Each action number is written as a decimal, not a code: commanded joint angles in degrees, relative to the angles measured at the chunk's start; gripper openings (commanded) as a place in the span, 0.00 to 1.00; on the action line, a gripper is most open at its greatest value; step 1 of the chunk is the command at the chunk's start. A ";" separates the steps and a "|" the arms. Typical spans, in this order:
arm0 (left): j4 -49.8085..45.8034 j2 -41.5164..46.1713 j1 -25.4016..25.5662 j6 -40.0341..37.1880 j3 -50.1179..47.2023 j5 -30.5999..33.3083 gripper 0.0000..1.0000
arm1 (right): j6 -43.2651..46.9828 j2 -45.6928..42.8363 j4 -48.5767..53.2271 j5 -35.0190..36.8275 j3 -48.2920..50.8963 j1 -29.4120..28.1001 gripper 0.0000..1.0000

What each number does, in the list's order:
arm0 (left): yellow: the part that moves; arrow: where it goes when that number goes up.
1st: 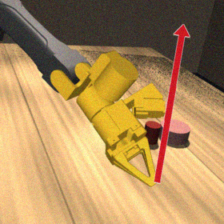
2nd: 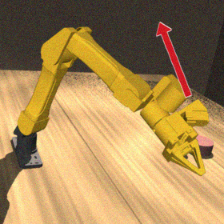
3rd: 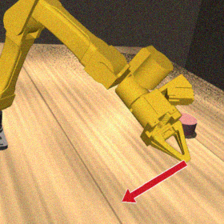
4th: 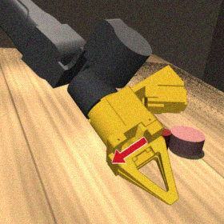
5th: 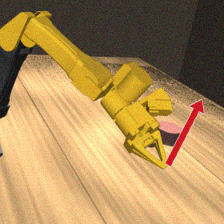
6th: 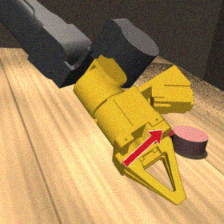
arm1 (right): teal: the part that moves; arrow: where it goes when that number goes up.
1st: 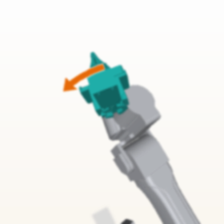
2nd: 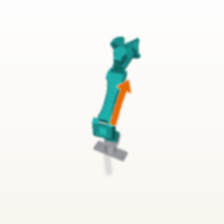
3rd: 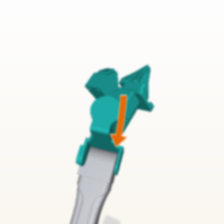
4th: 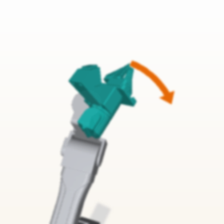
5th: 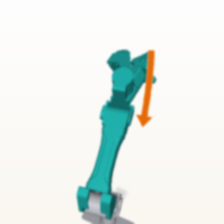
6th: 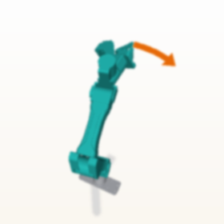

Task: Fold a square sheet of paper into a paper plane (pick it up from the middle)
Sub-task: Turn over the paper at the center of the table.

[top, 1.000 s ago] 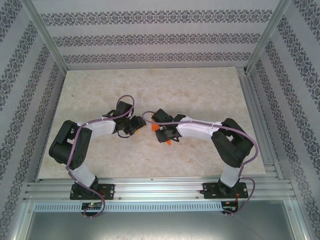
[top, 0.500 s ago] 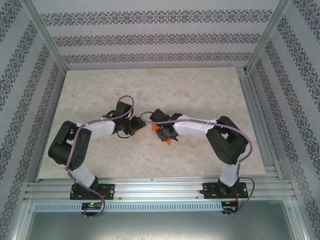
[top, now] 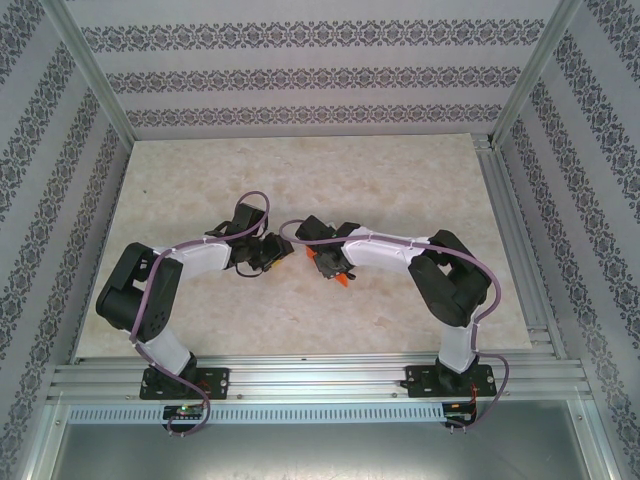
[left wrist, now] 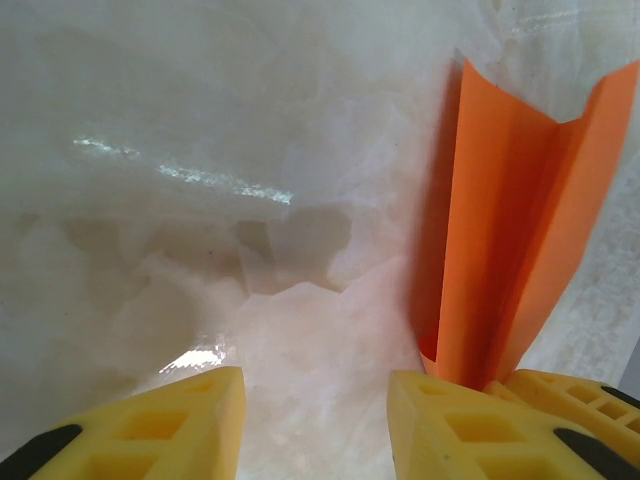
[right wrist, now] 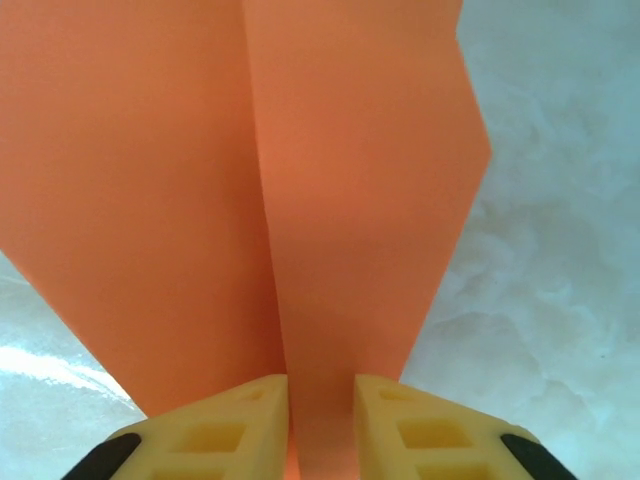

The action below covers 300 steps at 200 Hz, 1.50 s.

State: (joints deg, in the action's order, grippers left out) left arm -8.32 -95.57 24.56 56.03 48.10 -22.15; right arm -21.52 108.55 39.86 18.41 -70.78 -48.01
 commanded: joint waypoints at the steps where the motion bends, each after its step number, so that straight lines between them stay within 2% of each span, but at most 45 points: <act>1: -0.12 1.70 0.72 -0.13 0.43 -0.45 0.43 | -1.81 0.71 1.29 4.76 -1.14 -0.95 0.20; 37: -1.05 1.92 1.07 -0.76 1.17 -0.23 0.43 | -1.73 0.61 1.15 5.20 -1.02 -0.88 0.16; 51: -1.44 1.94 1.16 -0.92 1.47 -0.26 0.43 | -1.83 0.53 1.19 5.47 -0.94 -0.85 0.12; 62: -1.46 2.00 1.19 -0.92 1.52 -0.24 0.43 | -1.84 0.22 1.12 5.44 -0.72 -0.75 0.06; 80: -1.55 1.95 1.32 -0.94 1.61 -0.19 0.43 | -1.97 -0.81 0.50 5.20 -0.25 -0.53 0.02; 115: -2.01 2.52 1.50 -0.96 2.24 -0.20 0.43 | -2.76 -4.48 -0.95 2.64 1.30 0.66 0.00; 129: -2.99 3.48 1.48 -1.39 2.72 0.55 0.43 | -3.64 -7.74 -2.89 0.11 3.36 1.65 0.00; 150: -5.19 5.48 1.49 -2.15 3.49 2.68 0.43 | -5.99 -13.73 -8.23 -9.26 8.34 4.51 0.00; 183: -5.71 8.06 1.50 -2.20 3.90 3.61 0.44 | -14.01 -22.16 -24.25 -26.40 20.07 10.57 0.01; 218: -4.30 9.38 1.57 -1.89 3.81 1.68 0.48 | -23.25 -25.74 -39.46 -36.38 30.43 14.29 0.02; 254: -2.00 9.79 2.61 -1.49 3.57 -0.44 0.50 | -28.72 -26.63 -47.94 -39.85 38.16 16.51 0.05; 300: -1.01 6.81 6.54 -3.90 8.00 -3.60 0.52 | -27.41 -27.84 -46.92 -39.66 43.22 19.66 0.11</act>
State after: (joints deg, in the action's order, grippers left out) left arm -11.70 -87.42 28.40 54.65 51.79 -22.98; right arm -48.40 82.78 -4.43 -19.90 -29.45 -29.67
